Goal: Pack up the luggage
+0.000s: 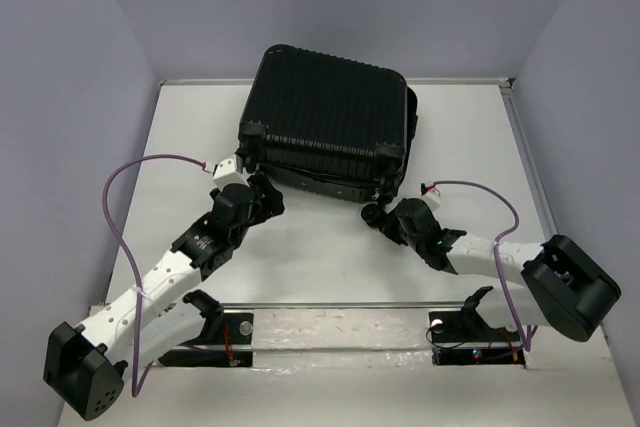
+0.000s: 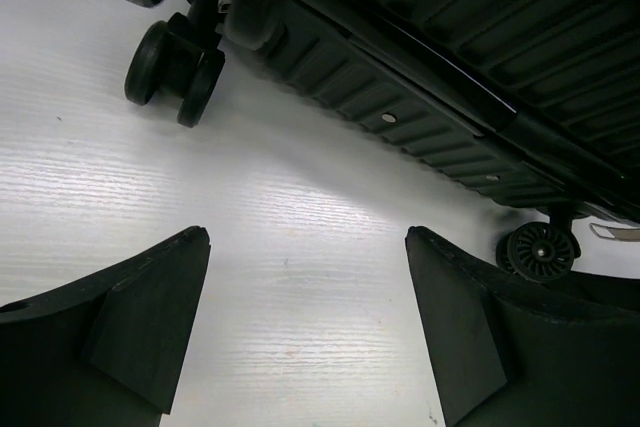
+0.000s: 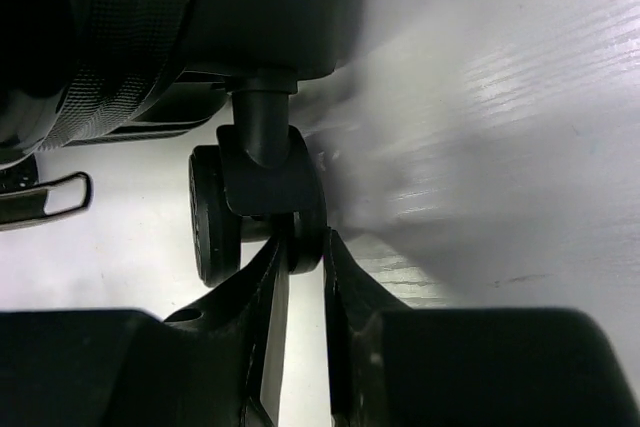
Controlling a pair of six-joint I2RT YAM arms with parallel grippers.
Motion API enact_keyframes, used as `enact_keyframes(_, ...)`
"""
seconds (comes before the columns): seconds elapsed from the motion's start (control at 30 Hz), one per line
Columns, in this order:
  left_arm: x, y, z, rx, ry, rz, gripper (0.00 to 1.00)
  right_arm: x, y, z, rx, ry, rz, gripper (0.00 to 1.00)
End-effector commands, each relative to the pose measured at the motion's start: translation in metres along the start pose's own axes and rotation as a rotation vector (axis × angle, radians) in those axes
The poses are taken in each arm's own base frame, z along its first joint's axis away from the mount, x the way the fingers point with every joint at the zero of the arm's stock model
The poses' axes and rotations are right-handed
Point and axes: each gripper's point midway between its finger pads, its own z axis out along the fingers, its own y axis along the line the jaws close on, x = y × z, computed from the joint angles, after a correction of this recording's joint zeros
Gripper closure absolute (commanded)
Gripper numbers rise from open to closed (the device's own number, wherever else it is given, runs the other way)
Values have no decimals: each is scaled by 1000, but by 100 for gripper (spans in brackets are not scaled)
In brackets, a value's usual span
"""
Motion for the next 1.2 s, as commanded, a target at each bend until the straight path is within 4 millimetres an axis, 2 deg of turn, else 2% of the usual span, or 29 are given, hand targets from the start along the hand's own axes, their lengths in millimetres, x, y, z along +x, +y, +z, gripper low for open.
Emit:
enact_keyframes(0.0, -40, -15, -11, 32, -102, -23, 9, 23, -66, -1, 197, 60, -74, 86)
enact_keyframes(0.03, -44, -15, -14, 28, -106, -21, 9, 22, -65, 0, 197, 61, -83, 72)
enact_keyframes(0.07, -51, -15, -18, 17, -122, -18, 9, 22, -67, -2, 206, 67, -108, 65)
enact_keyframes(0.1, -66, -20, -25, 25, -151, -14, 9, 20, -68, -3, 215, 62, -123, 49)
enact_keyframes(0.13, -69, -17, -28, 3, -150, 5, 9, 15, -63, -3, 216, 55, -134, 45)
enact_keyframes(0.17, -79, -16, -32, -22, -173, 18, 8, 18, -72, -8, 254, 75, -156, 40)
enact_keyframes(0.2, -79, -9, -33, -59, -165, 41, 7, 17, -70, -11, 239, 73, -150, 34)
enact_keyframes(0.3, -80, 3, -32, -124, -153, 77, 7, 11, -57, -16, 187, 71, -166, 25)
enact_keyframes(0.33, -80, 6, -33, -136, -155, 83, 7, 7, -51, -18, 170, 67, -178, 24)
enact_keyframes(0.37, -82, 7, -33, -134, -153, 88, 7, 1, -32, -24, 110, 73, -212, 24)
enact_keyframes(0.43, -84, 13, -32, -148, -128, 121, 7, 0, -16, -31, 49, 102, -267, 23)
enact_keyframes(0.47, -88, 12, -31, -157, -121, 134, 7, -4, 2, -37, -8, 106, -277, 22)
enact_keyframes(0.53, -93, 22, -31, -206, -102, 189, 6, -2, 13, -46, -50, 133, -307, 21)
enact_keyframes(0.6, -102, 20, -30, -215, -102, 225, 6, -4, 13, -54, -54, 146, -340, 21)
enact_keyframes(0.63, -103, 18, -28, -204, -88, 247, 5, -5, 21, -62, -94, 142, -343, 23)
enact_keyframes(0.67, -112, 20, -27, -218, -95, 260, 4, -6, 20, -67, -104, 141, -352, 25)
enact_keyframes(0.7, -111, 22, -20, -231, -76, 274, 4, -9, 23, -72, -123, 135, -356, 25)
enact_keyframes(0.73, -114, 14, -16, -189, -75, 274, 3, -16, 28, -81, -144, 115, -372, 25)
enact_keyframes(0.8, -124, 11, -8, -160, -79, 283, 3, -28, 39, -90, -169, 80, -390, 23)
enact_keyframes(0.83, -128, -3, -5, -90, -77, 286, 3, -37, 49, -97, -196, 63, -416, 21)
enact_keyframes(0.93, -125, 2, 14, -110, -14, 328, 4, -45, 65, -104, -230, 57, -452, 18)
enact_keyframes(1.03, -121, 3, 31, -87, 41, 337, 6, -62, 84, -114, -264, 9, -473, 15)
enact_keyframes(1.1, -119, 0, 40, -46, 65, 330, 8, -83, 100, -127, -289, -58, -485, 15)
enact_keyframes(1.17, -118, -8, 46, -6, 74, 327, 11, -101, 109, -134, -290, -104, -503, 27)
